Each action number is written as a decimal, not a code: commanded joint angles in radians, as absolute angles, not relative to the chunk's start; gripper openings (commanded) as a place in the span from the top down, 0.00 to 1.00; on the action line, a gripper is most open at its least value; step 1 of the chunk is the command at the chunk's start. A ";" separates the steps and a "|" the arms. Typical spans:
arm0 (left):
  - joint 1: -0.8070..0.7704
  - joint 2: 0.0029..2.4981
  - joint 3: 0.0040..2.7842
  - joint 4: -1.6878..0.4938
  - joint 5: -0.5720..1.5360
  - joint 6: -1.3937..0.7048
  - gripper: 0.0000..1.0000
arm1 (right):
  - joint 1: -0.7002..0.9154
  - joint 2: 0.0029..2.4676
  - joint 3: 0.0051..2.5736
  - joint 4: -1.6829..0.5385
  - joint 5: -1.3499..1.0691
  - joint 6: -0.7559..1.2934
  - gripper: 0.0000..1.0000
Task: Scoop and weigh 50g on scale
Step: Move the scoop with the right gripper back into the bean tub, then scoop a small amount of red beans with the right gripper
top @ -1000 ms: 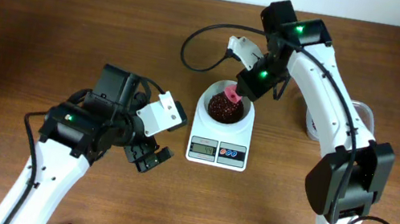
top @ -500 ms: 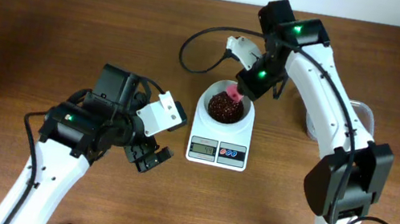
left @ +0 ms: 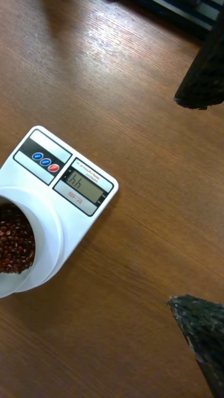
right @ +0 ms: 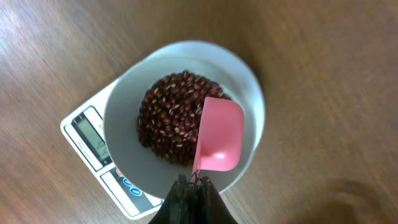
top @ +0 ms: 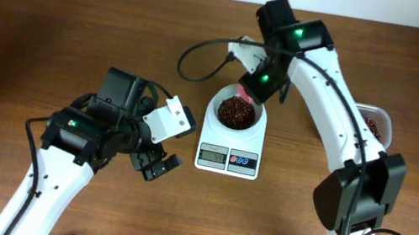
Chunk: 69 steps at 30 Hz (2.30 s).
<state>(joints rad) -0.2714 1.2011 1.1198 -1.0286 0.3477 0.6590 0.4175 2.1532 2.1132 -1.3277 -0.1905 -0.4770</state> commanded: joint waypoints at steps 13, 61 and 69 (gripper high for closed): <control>-0.266 1.191 1.138 -1.027 0.351 0.667 0.01 | -0.257 2.039 2.335 -1.608 -0.270 -0.455 0.96; -0.266 1.191 1.138 -1.027 0.351 0.667 0.01 | -0.231 2.084 1.652 -1.190 -0.632 -0.470 0.96; -0.266 1.191 1.138 -1.027 0.351 0.667 0.01 | -0.398 2.084 1.652 -1.207 -0.756 -0.470 0.96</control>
